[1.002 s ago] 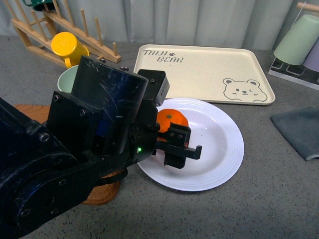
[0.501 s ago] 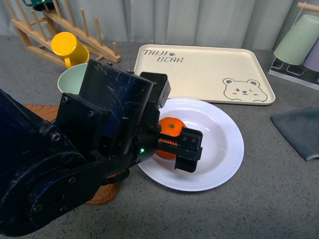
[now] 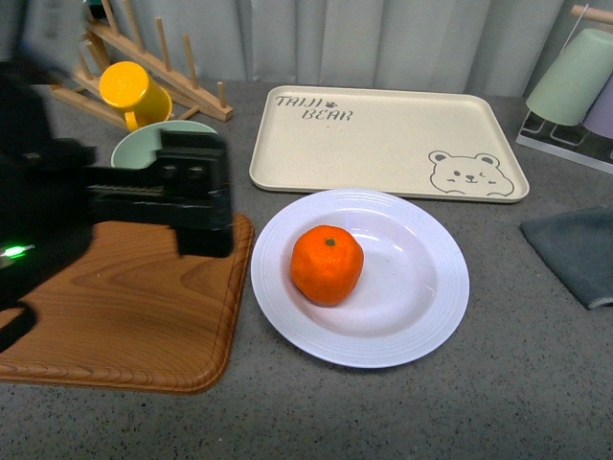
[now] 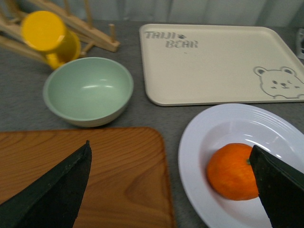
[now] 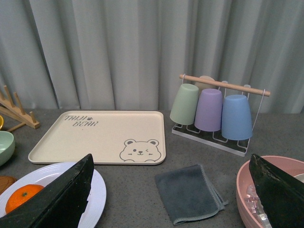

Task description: Place orange and plate with both arms

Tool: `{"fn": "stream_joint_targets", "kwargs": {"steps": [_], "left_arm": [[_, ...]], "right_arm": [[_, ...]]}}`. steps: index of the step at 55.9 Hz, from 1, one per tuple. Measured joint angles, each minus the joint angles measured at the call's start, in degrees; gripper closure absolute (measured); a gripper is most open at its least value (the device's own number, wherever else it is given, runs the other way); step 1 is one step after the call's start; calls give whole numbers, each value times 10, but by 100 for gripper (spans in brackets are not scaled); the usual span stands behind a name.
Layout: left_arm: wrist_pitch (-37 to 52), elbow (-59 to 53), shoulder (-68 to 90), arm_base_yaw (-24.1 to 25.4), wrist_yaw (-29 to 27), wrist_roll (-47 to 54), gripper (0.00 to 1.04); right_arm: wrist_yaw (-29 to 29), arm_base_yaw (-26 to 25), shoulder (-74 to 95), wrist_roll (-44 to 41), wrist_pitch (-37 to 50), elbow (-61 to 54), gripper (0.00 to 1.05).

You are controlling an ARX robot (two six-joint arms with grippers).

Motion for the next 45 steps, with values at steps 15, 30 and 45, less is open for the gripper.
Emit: {"fn": "stream_joint_targets", "kwargs": {"steps": [15,30,45], "left_arm": [[-89,-139,-190,39,-40,2,6],[-179,-149,-330,39,-75,12,6],[45,-184,-328,104,33,76,43]], "right_arm": [[0,0,0,0,0,0,9],[0,0,0,0,0,0,9],[0,0,2,0,0,0,9]]}}
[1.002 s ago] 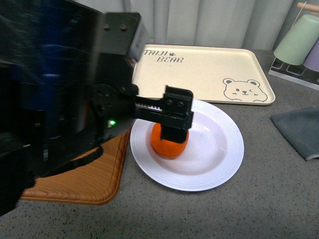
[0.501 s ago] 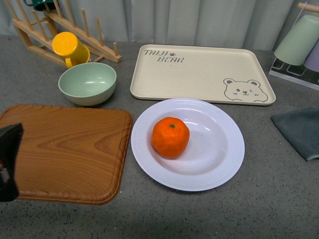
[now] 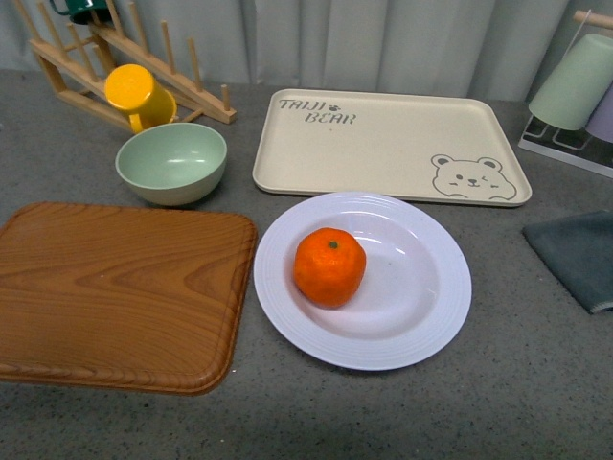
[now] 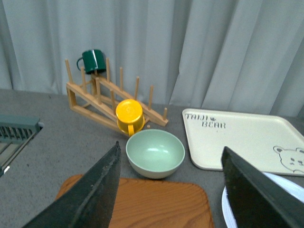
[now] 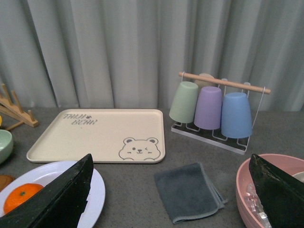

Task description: Place orange and plate with both arms

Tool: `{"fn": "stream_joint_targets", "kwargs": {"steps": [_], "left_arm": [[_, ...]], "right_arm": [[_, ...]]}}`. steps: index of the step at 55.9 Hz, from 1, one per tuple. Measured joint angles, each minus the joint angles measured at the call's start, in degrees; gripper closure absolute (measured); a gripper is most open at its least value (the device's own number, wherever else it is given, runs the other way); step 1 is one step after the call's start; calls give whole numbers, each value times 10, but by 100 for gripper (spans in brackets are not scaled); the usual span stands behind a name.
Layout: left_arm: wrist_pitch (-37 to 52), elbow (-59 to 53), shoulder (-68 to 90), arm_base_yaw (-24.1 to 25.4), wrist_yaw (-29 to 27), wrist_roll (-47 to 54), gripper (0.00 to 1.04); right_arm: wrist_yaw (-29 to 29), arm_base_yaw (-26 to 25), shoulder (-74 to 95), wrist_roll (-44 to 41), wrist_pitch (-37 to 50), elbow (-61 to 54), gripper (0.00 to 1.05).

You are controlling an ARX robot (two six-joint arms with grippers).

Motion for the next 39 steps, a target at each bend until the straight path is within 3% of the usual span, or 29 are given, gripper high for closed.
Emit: {"fn": "stream_joint_targets", "kwargs": {"steps": [18,26,28,31,39], "left_arm": [[-236,2,-240,80,74,11,100],[-337,14,-322,104,103,13,101],[-361,14,-343,135,146,13,101],[-382,14,-367,165,155,13,101],[-414,14,-400,170,162,13,101]], "right_arm": [[0,0,-2,0,0,0,9],[0,0,-2,0,0,0,9],[0,0,-2,0,0,0,9],[0,0,-2,0,0,0,9],[0,0,-2,0,0,0,9]]}}
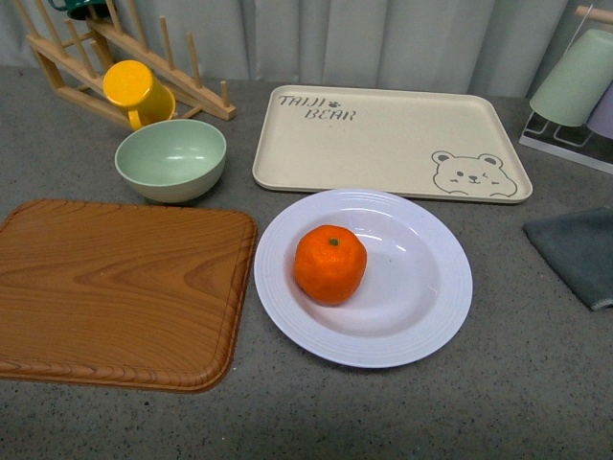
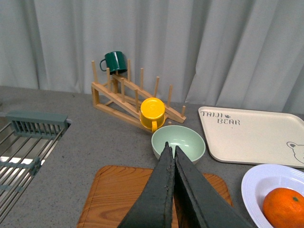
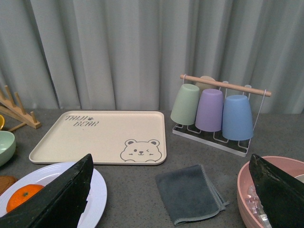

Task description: Place orange and plate with both arms

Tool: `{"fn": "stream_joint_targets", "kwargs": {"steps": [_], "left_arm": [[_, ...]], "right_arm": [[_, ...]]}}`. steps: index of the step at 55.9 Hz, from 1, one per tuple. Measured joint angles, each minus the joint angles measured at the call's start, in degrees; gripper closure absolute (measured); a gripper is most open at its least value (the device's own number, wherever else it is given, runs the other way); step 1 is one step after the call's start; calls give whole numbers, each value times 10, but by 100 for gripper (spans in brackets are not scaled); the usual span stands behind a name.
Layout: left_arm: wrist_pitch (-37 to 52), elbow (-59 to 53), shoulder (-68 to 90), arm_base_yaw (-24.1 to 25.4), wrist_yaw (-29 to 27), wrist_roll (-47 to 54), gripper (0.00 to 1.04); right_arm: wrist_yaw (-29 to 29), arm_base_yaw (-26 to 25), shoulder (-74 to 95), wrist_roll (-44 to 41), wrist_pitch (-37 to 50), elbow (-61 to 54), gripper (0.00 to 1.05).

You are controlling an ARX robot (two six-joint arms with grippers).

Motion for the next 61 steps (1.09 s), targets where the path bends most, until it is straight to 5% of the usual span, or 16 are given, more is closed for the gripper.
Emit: {"fn": "stream_joint_targets", "kwargs": {"steps": [20,27,41,48,53,61], "left_arm": [[-59,0,-59,1,0,0,101],[-154,1,-139,1,1,0,101],[-161,1,-156,1,1,0,100],[-161,1,-157,1,1,0,73],[-161,1,-157,1,1,0,55],[-161,1,-157,1,1,0,30]], "right_arm": [[0,0,0,0,0,0,9],[0,0,0,0,0,0,9],[0,0,0,0,0,0,9],[0,0,0,0,0,0,9],[87,29,50,-21,-49,22,9],[69,34,221,-29,95,24,9]]}}
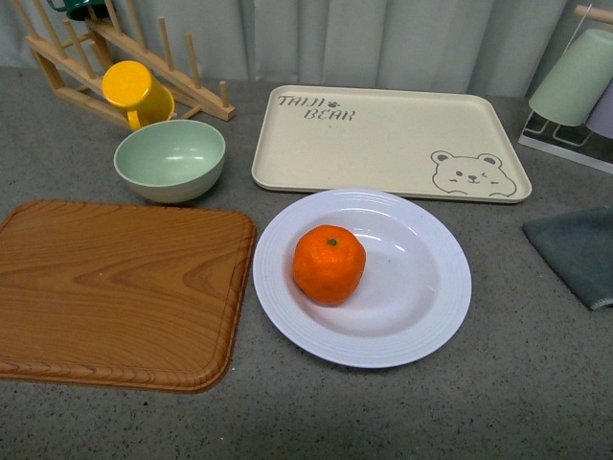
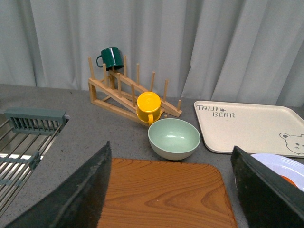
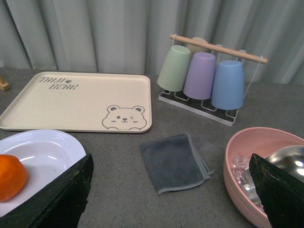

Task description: Place orange and plate with both arms

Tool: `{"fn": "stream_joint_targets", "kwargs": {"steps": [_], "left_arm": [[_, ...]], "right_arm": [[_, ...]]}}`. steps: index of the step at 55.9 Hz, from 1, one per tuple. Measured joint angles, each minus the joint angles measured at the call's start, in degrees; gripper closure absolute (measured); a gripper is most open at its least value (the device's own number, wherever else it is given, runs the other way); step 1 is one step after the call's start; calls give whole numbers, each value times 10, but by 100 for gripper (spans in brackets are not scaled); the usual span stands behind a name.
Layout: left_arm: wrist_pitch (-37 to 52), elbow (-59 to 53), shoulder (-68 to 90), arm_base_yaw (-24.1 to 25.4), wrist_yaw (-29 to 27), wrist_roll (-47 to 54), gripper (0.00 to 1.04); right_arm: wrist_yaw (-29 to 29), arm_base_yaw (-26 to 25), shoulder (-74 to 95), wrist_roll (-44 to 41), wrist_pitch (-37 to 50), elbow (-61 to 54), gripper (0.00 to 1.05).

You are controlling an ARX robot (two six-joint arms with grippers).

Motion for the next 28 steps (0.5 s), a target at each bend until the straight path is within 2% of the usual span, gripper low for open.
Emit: {"fn": "stream_joint_targets", "kwargs": {"steps": [8,11,18,28], "left_arm": [[0,0,0,0,0,0,5],[0,0,0,0,0,1,6],[0,0,0,0,0,1,6],[0,0,0,0,0,1,6]], "right_arm": [[-67,-38,240,32,193,32,9],[-97,-55,330,54,230,61,9],[-199,-92,535,150,221,142,9],[-342,-118,772,291,172,264,9]]}}
